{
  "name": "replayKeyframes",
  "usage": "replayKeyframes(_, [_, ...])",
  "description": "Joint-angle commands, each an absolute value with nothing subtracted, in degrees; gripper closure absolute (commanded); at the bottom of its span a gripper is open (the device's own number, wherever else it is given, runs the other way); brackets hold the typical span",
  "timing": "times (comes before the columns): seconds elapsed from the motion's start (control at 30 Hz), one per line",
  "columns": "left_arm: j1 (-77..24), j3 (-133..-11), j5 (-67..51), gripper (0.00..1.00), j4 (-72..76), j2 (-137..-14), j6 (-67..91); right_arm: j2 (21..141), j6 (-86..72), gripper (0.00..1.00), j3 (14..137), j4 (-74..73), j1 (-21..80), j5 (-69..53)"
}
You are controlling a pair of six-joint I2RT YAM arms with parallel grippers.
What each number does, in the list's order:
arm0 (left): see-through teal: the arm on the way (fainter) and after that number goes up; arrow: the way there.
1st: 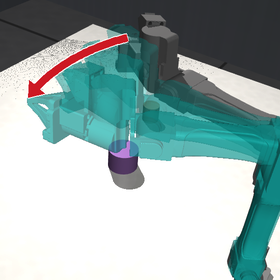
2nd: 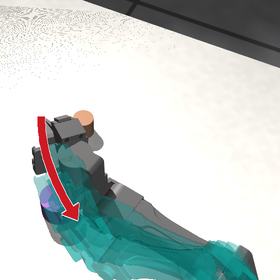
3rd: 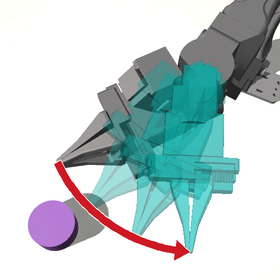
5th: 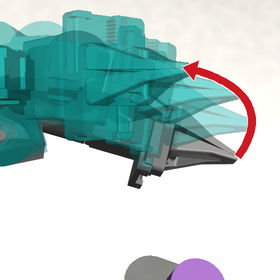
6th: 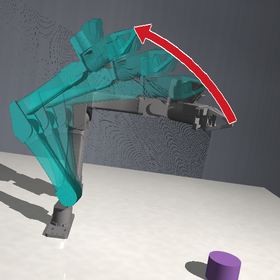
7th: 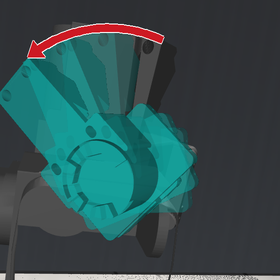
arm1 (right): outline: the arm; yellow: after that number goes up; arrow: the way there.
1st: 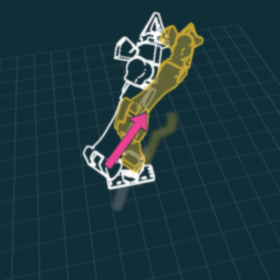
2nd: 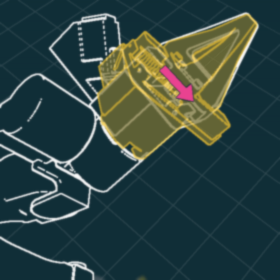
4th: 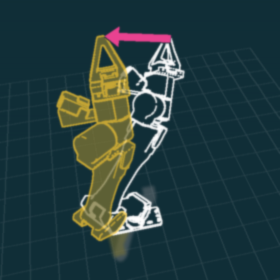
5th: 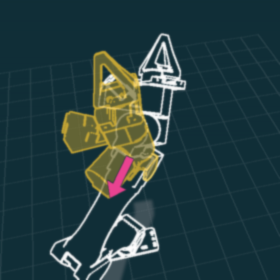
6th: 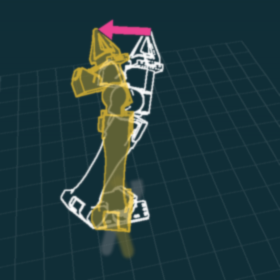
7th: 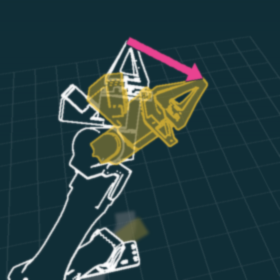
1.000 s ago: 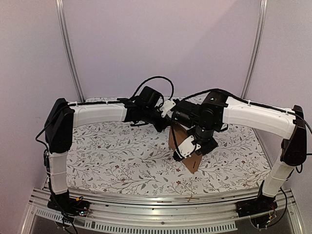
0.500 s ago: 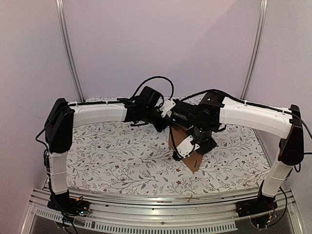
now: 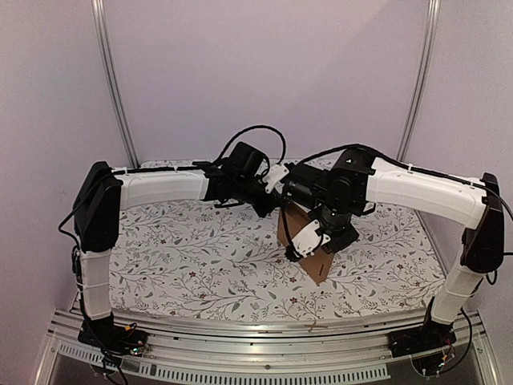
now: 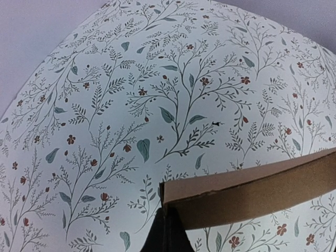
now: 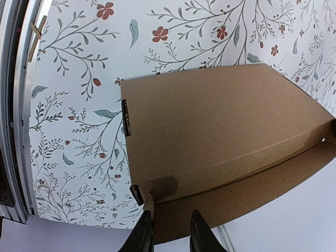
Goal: Fold the paper box
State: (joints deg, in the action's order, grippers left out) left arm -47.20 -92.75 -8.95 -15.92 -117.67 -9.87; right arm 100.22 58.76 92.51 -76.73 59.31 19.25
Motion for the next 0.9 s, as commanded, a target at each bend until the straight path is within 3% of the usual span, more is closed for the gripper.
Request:
replayKeyframes(0.0, [-47.6, -90.6, -7.9, 1.00, -23.6, -118.7, -10.7, 97.7, 58.8, 0.76, 91.6, -96.4, 59.7, 19.0])
replayKeyframes(0.27, [-47.6, -90.4, -7.9, 1.00, -23.4, -118.4, -10.8, 95.9, 57.6, 0.77, 88.2, -93.7, 59.7, 18.4])
replayKeyframes(0.87, [-47.6, -90.5, -8.0, 1.00, -23.4, -118.2, -10.8, 98.4, 56.8, 0.92, 88.3, -95.0, 59.6, 19.0])
